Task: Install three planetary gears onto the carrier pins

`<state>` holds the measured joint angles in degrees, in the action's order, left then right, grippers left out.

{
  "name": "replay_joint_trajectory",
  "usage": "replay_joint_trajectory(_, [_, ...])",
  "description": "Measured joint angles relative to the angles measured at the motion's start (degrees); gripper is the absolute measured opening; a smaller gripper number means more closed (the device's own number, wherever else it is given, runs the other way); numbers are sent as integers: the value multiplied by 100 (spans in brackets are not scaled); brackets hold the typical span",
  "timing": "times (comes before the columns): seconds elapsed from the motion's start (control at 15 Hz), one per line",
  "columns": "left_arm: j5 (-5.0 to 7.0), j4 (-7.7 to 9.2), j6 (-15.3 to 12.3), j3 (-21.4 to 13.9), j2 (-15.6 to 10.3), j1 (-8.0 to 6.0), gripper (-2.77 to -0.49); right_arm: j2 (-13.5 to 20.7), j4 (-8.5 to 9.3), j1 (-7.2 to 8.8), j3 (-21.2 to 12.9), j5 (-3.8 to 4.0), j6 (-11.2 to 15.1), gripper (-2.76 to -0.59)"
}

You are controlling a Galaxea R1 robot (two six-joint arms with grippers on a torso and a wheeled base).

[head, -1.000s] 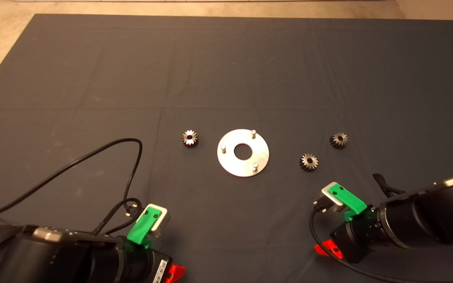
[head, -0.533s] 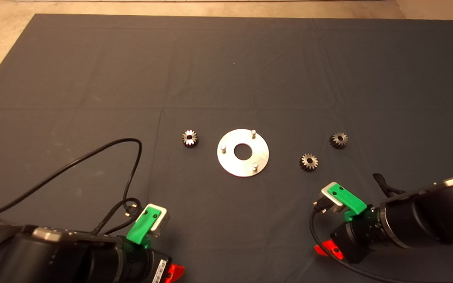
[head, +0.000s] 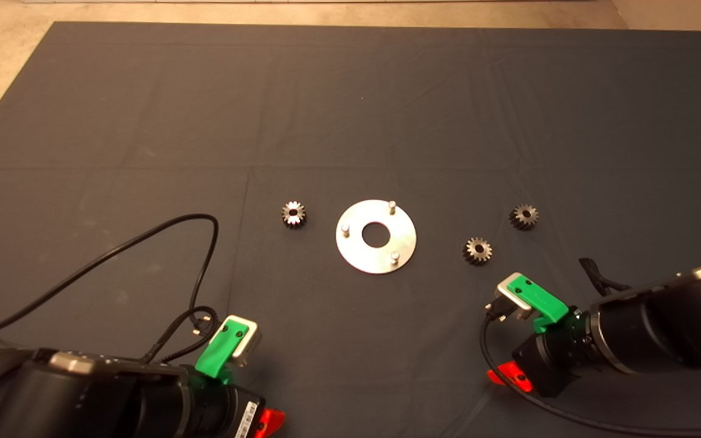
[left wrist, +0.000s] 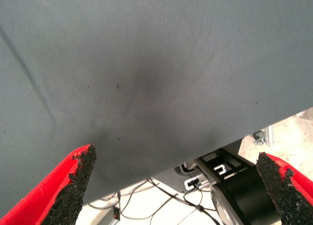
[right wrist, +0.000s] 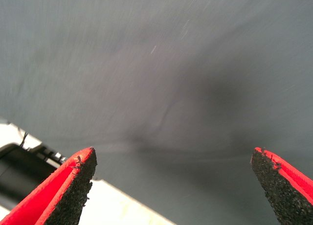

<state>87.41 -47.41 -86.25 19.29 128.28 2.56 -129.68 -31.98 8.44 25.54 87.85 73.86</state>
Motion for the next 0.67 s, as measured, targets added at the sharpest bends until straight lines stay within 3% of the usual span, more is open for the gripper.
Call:
replay_joint_trajectory(0.2, [2, -2, 0, 0, 49, 39, -90, -13, 54, 378, 299, 0, -67, -100])
replay_joint_trajectory(0.53, [4, 0, 4, 0, 105, 74, -90, -286, 222, 696, 908, -6, -358, -100])
replay_joint_trajectory(0.6, [2, -2, 5, -2, 110, 74, -90, -303, 224, 706, 940, -4, -366, -100])
replay_joint_trajectory(0.67, [2, -2, 6, -1, 112, 74, -90, -417, 240, 737, 1181, -17, -477, -100])
